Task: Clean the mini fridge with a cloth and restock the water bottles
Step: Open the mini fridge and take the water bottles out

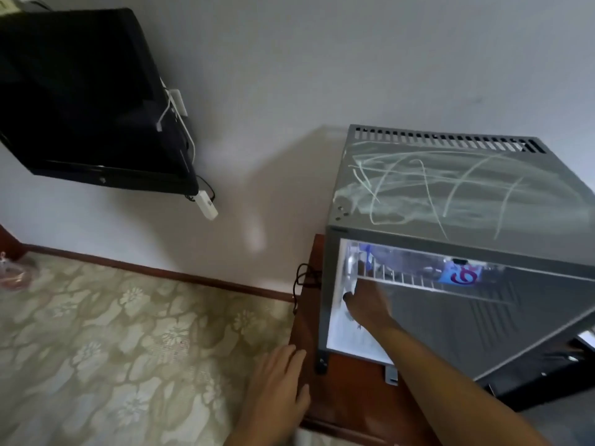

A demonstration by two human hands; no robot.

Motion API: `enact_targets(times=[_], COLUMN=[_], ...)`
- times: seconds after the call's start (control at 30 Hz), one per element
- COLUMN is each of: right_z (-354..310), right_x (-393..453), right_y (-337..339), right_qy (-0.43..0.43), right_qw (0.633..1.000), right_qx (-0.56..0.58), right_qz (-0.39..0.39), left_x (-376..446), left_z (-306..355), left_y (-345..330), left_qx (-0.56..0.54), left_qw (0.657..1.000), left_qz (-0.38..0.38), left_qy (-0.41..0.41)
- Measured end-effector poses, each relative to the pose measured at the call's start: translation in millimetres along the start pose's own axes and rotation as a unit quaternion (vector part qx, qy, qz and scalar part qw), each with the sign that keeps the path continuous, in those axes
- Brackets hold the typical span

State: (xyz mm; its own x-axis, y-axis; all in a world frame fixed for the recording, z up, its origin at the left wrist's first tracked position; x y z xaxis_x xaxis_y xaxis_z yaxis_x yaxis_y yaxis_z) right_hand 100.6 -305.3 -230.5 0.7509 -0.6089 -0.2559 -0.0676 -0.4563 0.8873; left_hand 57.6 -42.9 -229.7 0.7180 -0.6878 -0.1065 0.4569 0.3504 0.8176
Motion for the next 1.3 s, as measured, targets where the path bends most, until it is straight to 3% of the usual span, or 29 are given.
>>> enact_targets(times=[0.13,0.2,0.3,0.47,0.53,0.63,0.7,0.77,0.87,1.07,1.2,1.3], right_z=[8.2,12.9,29.1,6.8,-2.2,-6.2,-1.8,3.7,14.0,42.1,66.3,91.6], right_x=[43.1,61.7,88.4,41.2,16.9,-33.8,-67.9,-100.0,-146.7,-246.5,-338.4,-427.9], right_y=[-15.3,-24.4,-47.0,-15.9,-2.6,5.2,5.2,12.1,28.5,74.4,104.0,113.2], right_qy=[-0.121,-0.134,-0.098,-0.118,-0.108,-0.083,-0.09,-0.088,-0.095,-0.088,-0.077,-0.075], right_qw=[0.987,0.98,0.99,0.991,0.993,0.983,0.973,0.966,0.962,0.951,0.941,0.929], right_qx=[0.098,0.149,0.093,-0.024,-0.039,-0.009,0.012,0.024,0.041,0.062,0.031,-0.012], right_qz=[-0.026,-0.012,-0.027,-0.065,-0.009,0.164,0.214,0.241,0.254,0.29,0.329,0.361], left_x=[29.7,38.8,53.0,64.7,66.2,66.7,69.1,69.9,64.3,30.5,-20.2,-90.7], left_z=[-25.0,-38.3,-53.4,-41.0,-33.2,-15.8,-1.8,7.9,34.6,121.3,182.1,222.6], left_y=[19.7,23.6,25.6,26.2,20.4,13.7,12.9,7.8,0.7,-11.9,-32.4,-53.2], left_qx=[-0.02,-0.022,-0.009,-0.029,-0.017,-0.037,-0.045,-0.047,-0.038,-0.074,-0.092,-0.169], left_qw=[0.999,0.999,0.999,0.994,0.989,0.98,0.977,0.978,0.967,0.932,0.937,0.935], left_qz=[0.007,-0.014,-0.014,-0.034,-0.032,-0.069,-0.055,-0.048,-0.082,-0.056,-0.08,-0.118], left_qy=[-0.037,-0.025,-0.039,-0.096,-0.144,-0.182,-0.2,-0.196,-0.238,-0.352,-0.326,-0.287])
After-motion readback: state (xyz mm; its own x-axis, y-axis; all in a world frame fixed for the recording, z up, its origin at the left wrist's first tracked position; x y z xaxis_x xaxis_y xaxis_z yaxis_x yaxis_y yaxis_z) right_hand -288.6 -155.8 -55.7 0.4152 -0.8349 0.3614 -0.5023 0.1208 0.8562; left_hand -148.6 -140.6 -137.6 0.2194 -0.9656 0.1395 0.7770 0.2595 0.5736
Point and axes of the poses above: each hand's wrist, its own x-axis towards the middle knuckle, its own y-axis out of the back of the hand, z = x × y, the point moved 6 cm from there along x, towards the middle knuckle, and after that the axes turned 14 degrees about -x, right-handed, at the moved point
